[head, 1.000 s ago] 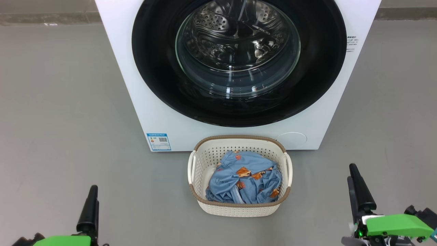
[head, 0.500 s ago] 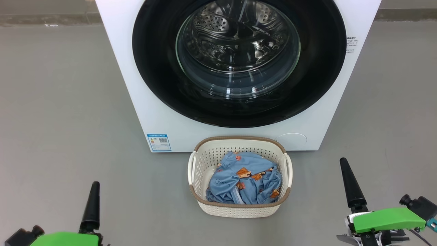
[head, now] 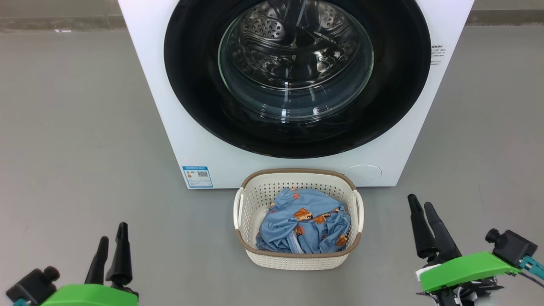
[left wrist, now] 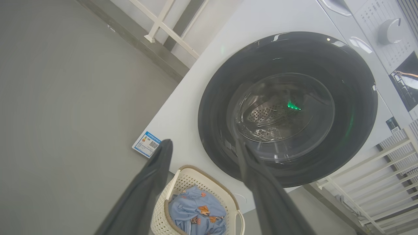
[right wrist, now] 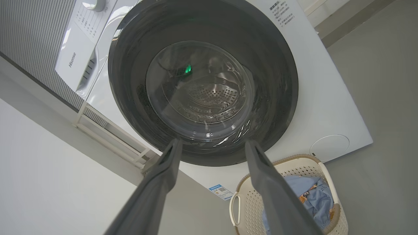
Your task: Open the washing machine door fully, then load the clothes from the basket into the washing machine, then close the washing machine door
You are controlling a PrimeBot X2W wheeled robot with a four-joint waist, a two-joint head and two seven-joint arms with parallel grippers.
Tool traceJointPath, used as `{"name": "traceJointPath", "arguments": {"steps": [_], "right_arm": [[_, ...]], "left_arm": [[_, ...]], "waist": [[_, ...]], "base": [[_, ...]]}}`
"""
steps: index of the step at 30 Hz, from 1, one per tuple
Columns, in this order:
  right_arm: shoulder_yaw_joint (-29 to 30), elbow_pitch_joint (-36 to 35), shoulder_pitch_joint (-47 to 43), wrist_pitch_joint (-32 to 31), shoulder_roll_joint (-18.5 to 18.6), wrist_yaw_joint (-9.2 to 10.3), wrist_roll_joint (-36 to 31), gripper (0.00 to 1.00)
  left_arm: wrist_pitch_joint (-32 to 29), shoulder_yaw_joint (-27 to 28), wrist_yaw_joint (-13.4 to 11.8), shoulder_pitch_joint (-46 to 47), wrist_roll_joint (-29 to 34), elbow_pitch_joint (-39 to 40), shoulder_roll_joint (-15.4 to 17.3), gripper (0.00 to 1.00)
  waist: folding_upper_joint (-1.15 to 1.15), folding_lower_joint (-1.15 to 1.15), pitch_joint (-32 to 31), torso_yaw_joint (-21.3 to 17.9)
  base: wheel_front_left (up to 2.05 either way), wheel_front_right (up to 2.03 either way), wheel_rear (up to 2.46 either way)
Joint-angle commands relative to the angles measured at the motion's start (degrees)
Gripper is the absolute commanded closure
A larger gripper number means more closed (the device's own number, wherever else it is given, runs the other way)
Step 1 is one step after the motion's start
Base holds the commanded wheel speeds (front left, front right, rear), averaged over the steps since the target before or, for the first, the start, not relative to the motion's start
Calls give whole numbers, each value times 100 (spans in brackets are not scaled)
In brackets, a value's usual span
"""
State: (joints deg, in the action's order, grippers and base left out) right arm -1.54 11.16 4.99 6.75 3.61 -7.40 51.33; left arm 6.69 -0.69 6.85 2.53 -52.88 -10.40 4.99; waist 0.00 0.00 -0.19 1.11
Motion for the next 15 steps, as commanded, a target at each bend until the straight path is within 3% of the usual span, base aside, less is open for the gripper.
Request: {"name": "traceJointPath", "arguments": {"steps": [1,8,15], "right_arm": [[-154,-136,309,110,37,-6,-373,0],[-119,-24,339,227,24,-6,-1340,0],[59,90,362,343,-50,-7,-2088,0]], "left_arm": [[87,134,40,263,377,111,127,0],[209,29,44,283,1326,132,141,0],[331,29,48,294,1787,51,98,0]], "waist": [[0,0,3,-2],[0,0,2,14],[0,0,-8,44]], "base": [[0,0,0],[0,0,0],[0,0,0]]}}
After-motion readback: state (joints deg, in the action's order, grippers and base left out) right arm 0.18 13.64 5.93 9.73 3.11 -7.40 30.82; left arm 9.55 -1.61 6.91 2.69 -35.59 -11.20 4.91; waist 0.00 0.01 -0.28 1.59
